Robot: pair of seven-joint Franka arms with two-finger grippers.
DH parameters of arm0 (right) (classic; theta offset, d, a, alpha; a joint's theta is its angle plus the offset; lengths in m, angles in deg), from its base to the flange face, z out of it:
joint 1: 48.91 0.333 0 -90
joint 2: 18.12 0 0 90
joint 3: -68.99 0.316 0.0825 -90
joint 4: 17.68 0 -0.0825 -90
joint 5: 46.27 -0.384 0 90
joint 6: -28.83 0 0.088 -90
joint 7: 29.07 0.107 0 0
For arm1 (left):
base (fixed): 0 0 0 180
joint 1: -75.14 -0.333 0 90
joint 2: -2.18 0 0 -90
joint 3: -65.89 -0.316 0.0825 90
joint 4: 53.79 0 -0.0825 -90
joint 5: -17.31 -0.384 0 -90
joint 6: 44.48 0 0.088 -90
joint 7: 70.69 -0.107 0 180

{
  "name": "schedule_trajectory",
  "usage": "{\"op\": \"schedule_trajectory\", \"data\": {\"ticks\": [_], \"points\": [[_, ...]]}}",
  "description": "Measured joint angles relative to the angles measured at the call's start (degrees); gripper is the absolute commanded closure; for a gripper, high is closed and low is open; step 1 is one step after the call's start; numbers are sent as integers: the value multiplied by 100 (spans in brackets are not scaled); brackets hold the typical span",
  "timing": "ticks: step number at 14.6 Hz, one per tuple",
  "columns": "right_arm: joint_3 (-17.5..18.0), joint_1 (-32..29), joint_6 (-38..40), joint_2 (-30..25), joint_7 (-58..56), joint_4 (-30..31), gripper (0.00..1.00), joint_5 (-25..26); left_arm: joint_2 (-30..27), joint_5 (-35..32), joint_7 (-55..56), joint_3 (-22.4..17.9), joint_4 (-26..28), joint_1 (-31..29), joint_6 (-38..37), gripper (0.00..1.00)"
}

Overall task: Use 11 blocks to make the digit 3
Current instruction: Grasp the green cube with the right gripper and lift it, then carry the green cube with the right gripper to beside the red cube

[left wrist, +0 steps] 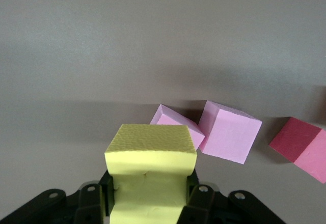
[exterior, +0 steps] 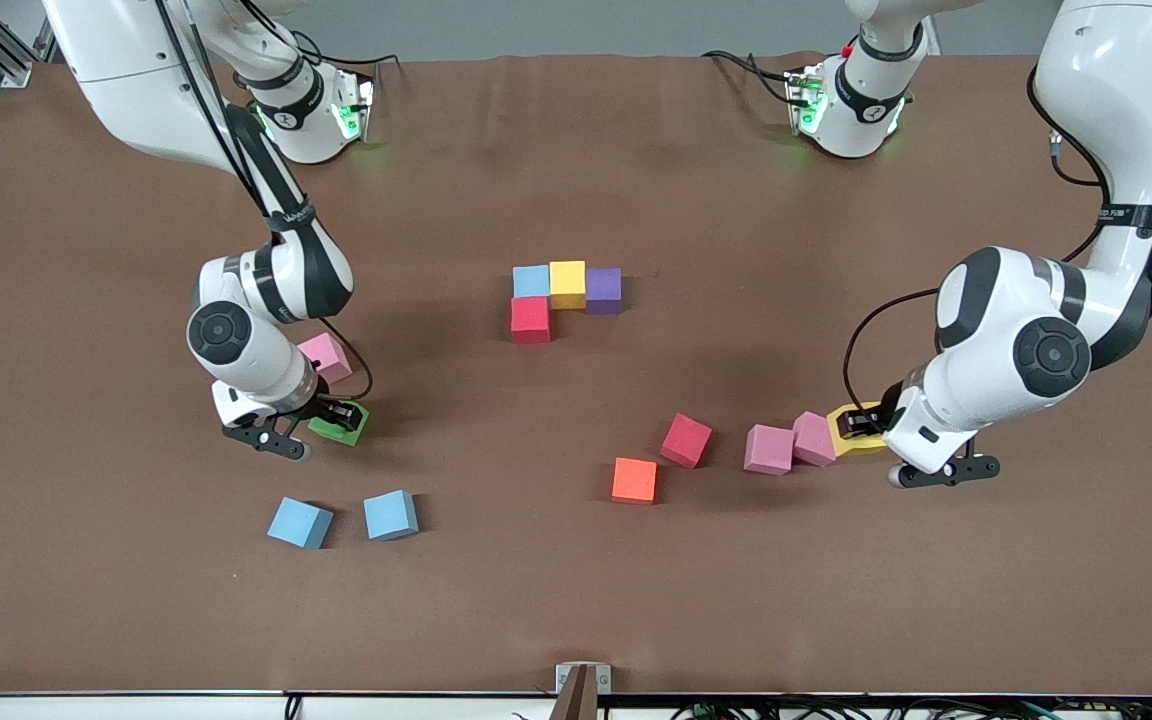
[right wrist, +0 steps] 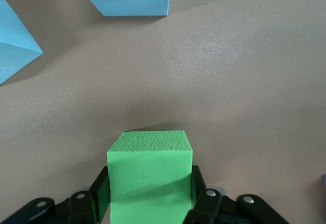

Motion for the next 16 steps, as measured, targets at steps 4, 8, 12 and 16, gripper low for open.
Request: {"op": "schedule_trajectory", "data": {"ticks": [4, 8, 12, 16], "points": [[28, 3, 151, -19, -297, -41, 96, 4, 1, 0, 0, 0, -1, 1, 0, 58], [388, 42, 773, -81, -1124, -321, 98, 1, 2, 0, 0, 0, -2, 2, 0, 58], [892, 229, 857, -148, -1162, -558, 99, 0, 3, 0, 0, 0, -3, 3, 0, 58], [957, 928, 862, -146, -365, -751, 99, -2, 3, 0, 0, 0, -3, 3, 0, 58]]}}
